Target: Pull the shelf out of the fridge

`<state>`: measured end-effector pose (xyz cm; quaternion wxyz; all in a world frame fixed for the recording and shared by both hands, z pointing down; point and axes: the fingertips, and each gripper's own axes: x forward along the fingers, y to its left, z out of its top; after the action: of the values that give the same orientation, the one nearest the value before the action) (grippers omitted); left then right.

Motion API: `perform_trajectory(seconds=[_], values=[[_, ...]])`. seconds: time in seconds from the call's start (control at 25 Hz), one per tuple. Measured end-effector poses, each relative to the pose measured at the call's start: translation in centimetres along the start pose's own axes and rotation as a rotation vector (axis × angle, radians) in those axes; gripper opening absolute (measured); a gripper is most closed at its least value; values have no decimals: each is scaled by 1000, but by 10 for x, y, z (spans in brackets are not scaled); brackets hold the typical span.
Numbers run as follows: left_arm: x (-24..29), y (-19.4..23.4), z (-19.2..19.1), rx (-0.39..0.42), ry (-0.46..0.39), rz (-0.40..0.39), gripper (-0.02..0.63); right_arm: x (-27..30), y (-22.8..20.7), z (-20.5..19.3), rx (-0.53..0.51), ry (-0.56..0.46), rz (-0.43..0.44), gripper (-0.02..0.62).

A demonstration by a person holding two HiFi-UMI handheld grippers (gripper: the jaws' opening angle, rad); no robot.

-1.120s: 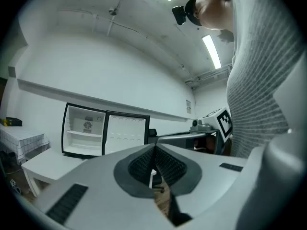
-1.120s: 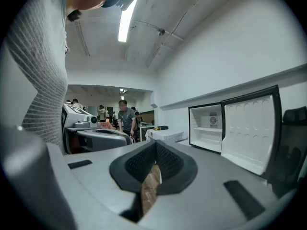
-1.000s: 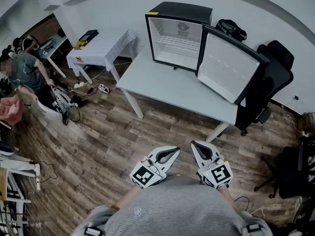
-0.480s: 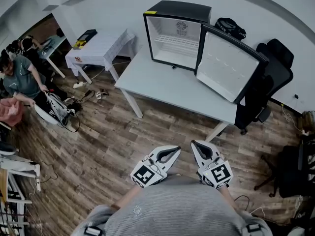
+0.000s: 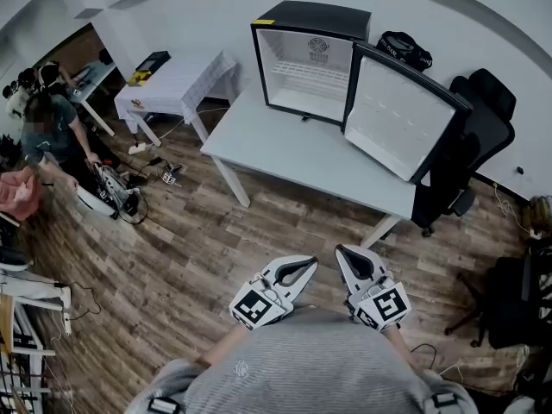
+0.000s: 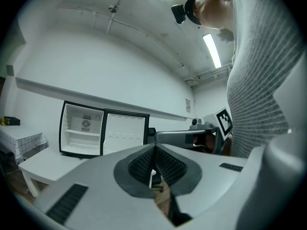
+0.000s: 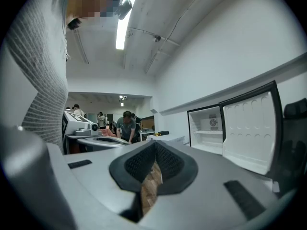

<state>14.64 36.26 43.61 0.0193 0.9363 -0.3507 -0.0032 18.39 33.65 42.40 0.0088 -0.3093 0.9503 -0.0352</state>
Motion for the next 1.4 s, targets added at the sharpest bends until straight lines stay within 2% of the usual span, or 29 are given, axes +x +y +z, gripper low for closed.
perform_trajectory(seconds=[0.72, 0.96, 1.2, 1.4], values=[[6, 2, 2, 14, -1, 6, 11, 1, -9, -5, -3, 20, -4, 13], [13, 2, -3, 7, 24, 9, 11, -1, -18, -7, 3, 24, -14, 12], [14, 2, -14, 45, 67, -5, 11, -1, -23, -10, 17, 36, -26, 12], [20, 15, -3, 3, 28, -1, 11, 7, -30, -6, 7, 26, -50, 12]])
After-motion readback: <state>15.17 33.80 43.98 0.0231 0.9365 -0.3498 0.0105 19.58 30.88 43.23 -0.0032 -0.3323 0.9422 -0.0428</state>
